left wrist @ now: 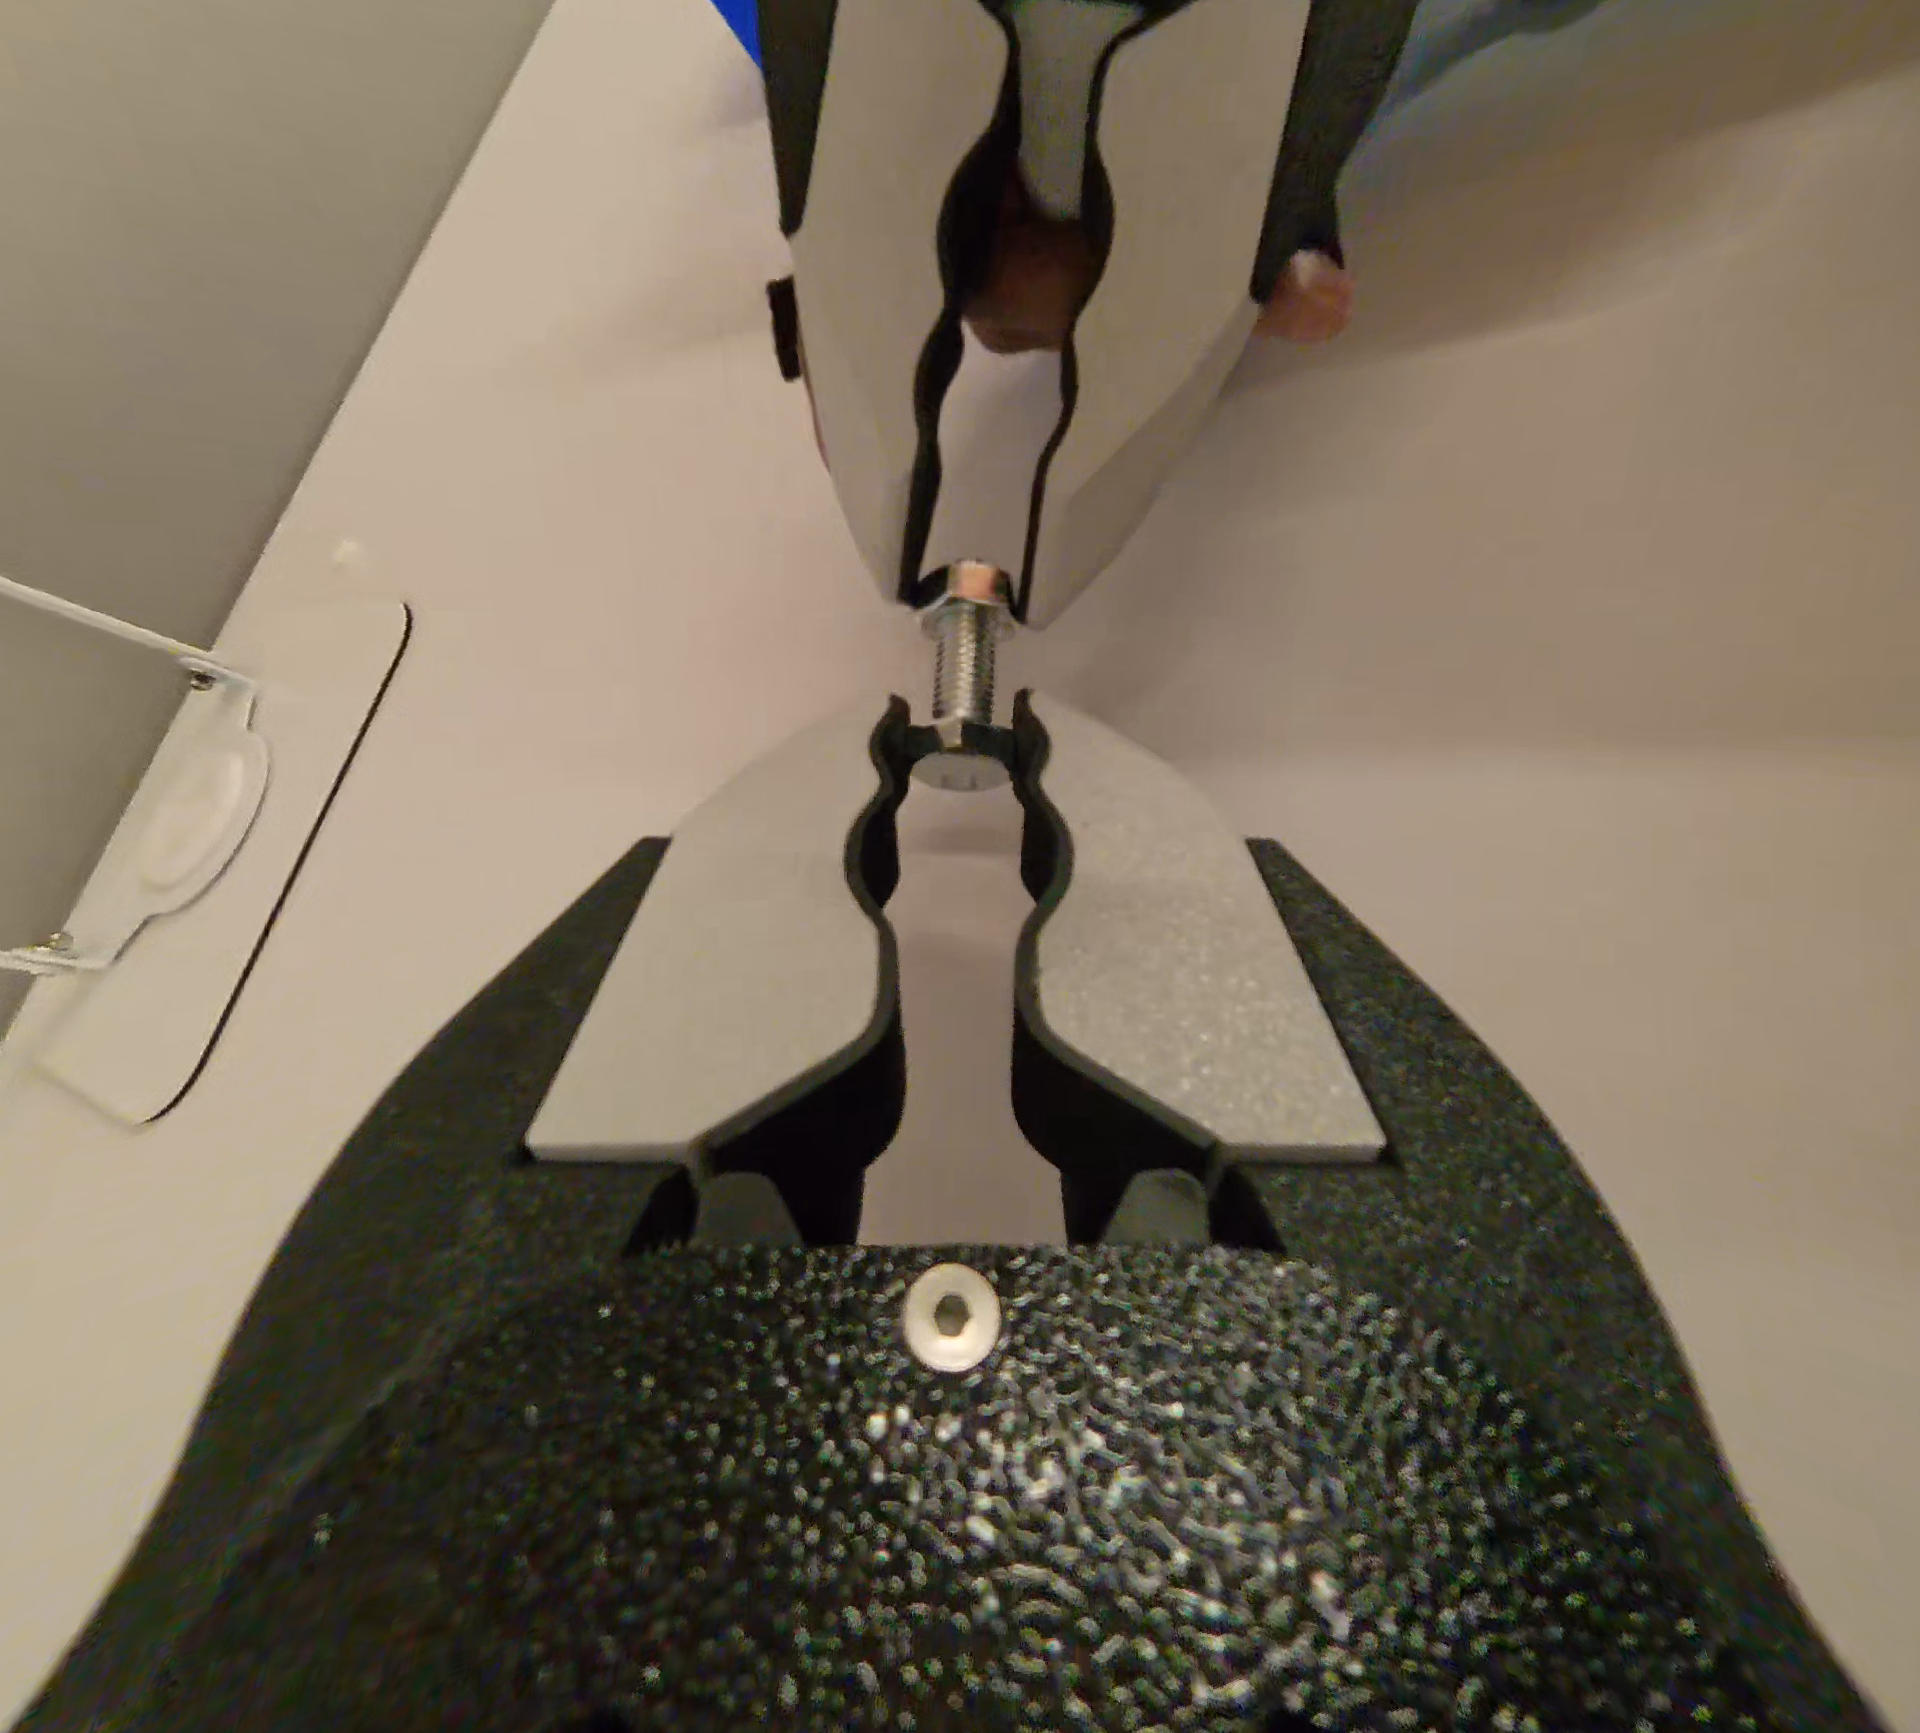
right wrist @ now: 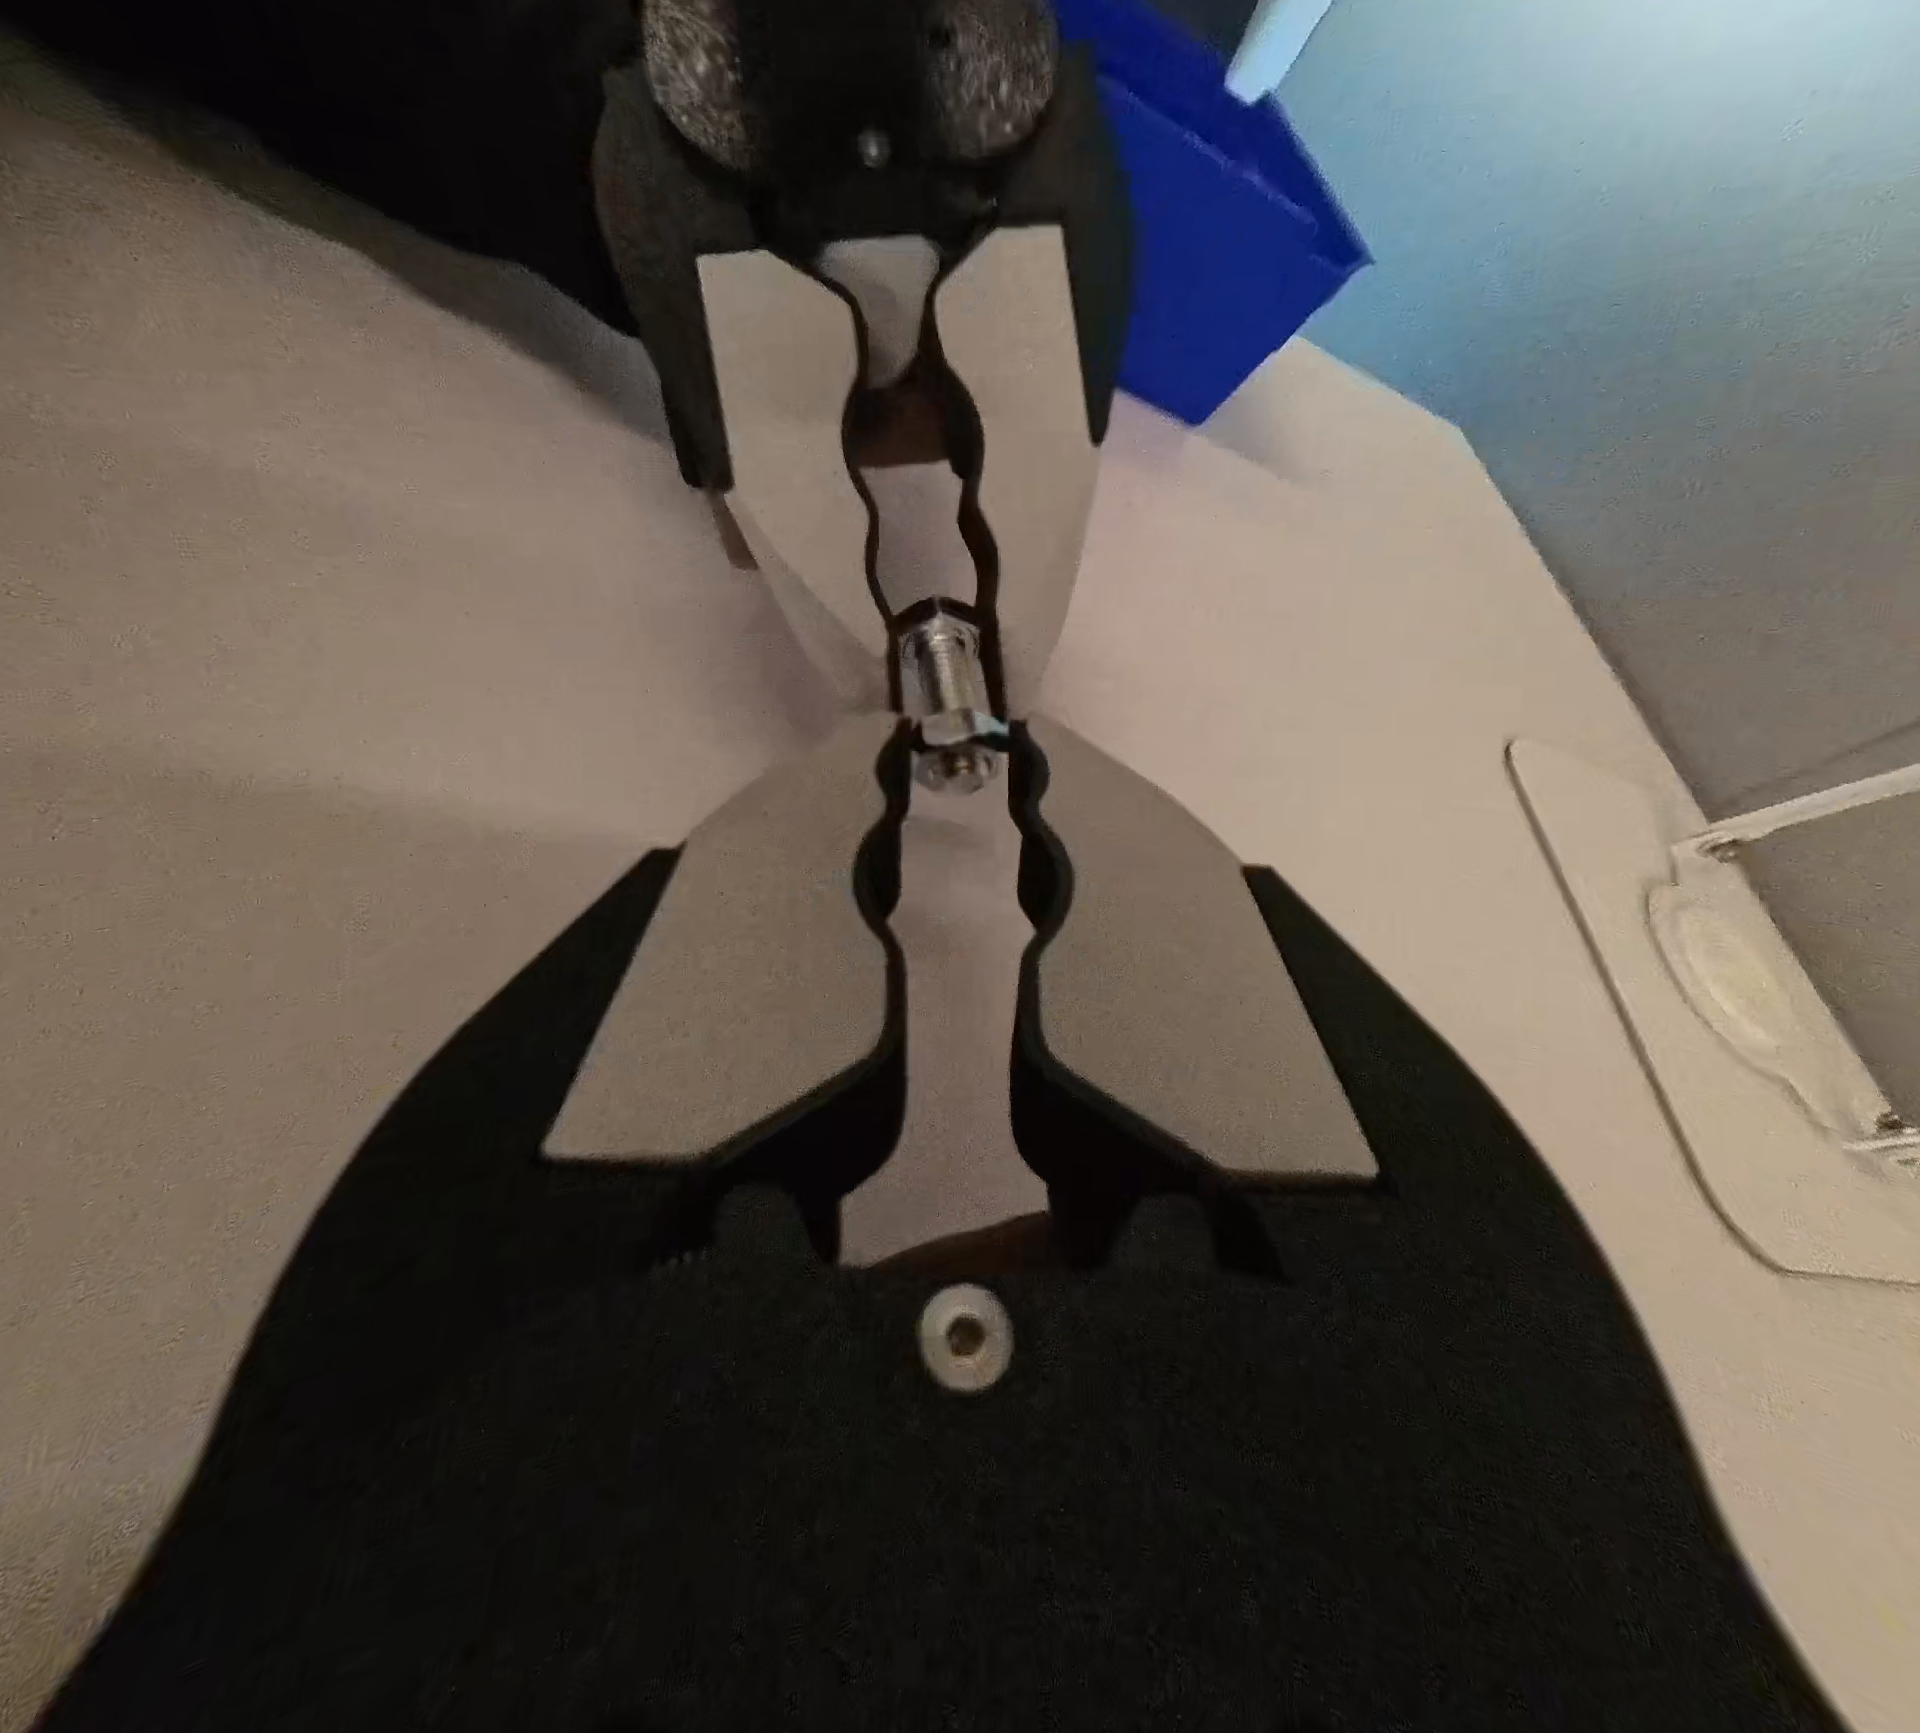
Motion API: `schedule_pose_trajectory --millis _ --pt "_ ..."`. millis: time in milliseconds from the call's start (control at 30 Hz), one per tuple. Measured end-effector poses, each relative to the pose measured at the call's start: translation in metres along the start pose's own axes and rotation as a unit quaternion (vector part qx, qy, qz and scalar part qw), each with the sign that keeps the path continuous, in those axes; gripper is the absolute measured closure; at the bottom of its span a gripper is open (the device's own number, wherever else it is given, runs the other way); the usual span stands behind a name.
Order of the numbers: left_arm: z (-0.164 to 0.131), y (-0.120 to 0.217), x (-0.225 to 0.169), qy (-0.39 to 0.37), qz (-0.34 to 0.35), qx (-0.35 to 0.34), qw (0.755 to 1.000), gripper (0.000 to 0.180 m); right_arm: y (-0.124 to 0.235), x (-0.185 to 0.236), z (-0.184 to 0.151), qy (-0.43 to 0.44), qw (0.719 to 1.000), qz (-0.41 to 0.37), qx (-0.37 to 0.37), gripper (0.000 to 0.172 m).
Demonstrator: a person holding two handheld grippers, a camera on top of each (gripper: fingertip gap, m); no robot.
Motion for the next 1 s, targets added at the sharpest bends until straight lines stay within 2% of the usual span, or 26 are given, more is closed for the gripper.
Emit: schedule_pose_trajectory --millis 100,167,233,267,300,400,433,533,633,700,767,833,867,933,967,1000 --pt "-0.005 -0.002 -0.001 -0.056 0.025 0.027 0.998 0.162 -0.004 -0.002 -0.005 -0.165 0.984 0.045 0.043 0.155" --pt "-0.006 -0.003 -0.004 -0.110 0.036 0.045 0.992 0.162 -0.004 -0.001 -0.008 -0.336 0.935 0.097 0.055 0.155" --pt "-0.004 -0.004 -0.006 -0.117 0.040 0.042 0.991 0.162 -0.002 -0.004 -0.009 -0.438 0.888 0.139 0.027 0.155" --pt "-0.001 -0.003 -0.006 -0.101 0.033 0.030 0.994 0.162 0.000 -0.006 -0.007 -0.440 0.885 0.154 0.000 0.154" --pt "0.001 -0.002 -0.004 -0.082 0.031 0.019 0.996 0.162 0.001 -0.009 -0.005 -0.414 0.898 0.150 -0.021 0.152" --pt "0.002 0.004 0.001 -0.021 0.014 -0.005 1.000 0.162 0.005 -0.017 -0.005 -0.235 0.969 0.065 -0.048 0.135" --pt "0.002 0.005 0.002 -0.002 0.007 -0.013 1.000 0.162 0.008 -0.017 -0.001 -0.165 0.983 0.037 -0.065 0.132" --pt "0.004 0.008 0.003 0.035 -0.013 -0.034 0.999 0.162 0.013 -0.009 0.008 -0.016 0.995 -0.009 -0.099 0.130" --pt "0.007 0.009 -0.001 0.056 -0.038 -0.048 0.997 0.162 0.006 0.000 0.004 0.053 0.996 -0.022 -0.071 0.131" --pt "0.009 0.008 -0.004 0.062 -0.053 -0.059 0.995 0.162 0.002 0.003 0.002 0.074 0.996 -0.028 -0.051 0.152" --pt "0.006 0.007 -0.003 0.052 -0.039 -0.044 0.997 0.162 -0.002 0.000 -0.002 0.038 0.999 -0.024 -0.018 0.155" --pt "-0.001 0.004 0.000 0.019 -0.011 -0.008 1.000 0.162 -0.008 -0.002 -0.008 -0.083 0.996 0.010 0.023 0.155" --pt "-0.004 0.003 0.001 0.004 -0.001 0.008 1.000 0.162 -0.011 -0.001 -0.012 -0.167 0.984 0.036 0.044 0.155" --pt "-0.011 0.000 -0.003 -0.018 -0.004 0.038 0.999 0.162 -0.013 0.004 -0.018 -0.327 0.937 0.093 0.077 0.155" --pt "-0.012 -0.001 -0.004 -0.021 -0.003 0.042 0.999 0.162 -0.012 0.005 -0.019 -0.364 0.921 0.117 0.076 0.156" --pt "-0.011 -0.002 -0.004 -0.016 -0.002 0.041 0.999 0.162 -0.011 0.005 -0.019 -0.370 0.917 0.131 0.064 0.151"
Point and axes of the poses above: each gripper's, where its closed fingertips meet, y back along the fingers, z out of its top, x = y × z across the jaws, the point moved 3 cm from there along y, back along the fingers, and after that the axes turned 1 degree about -z, right-handed, at the moved point
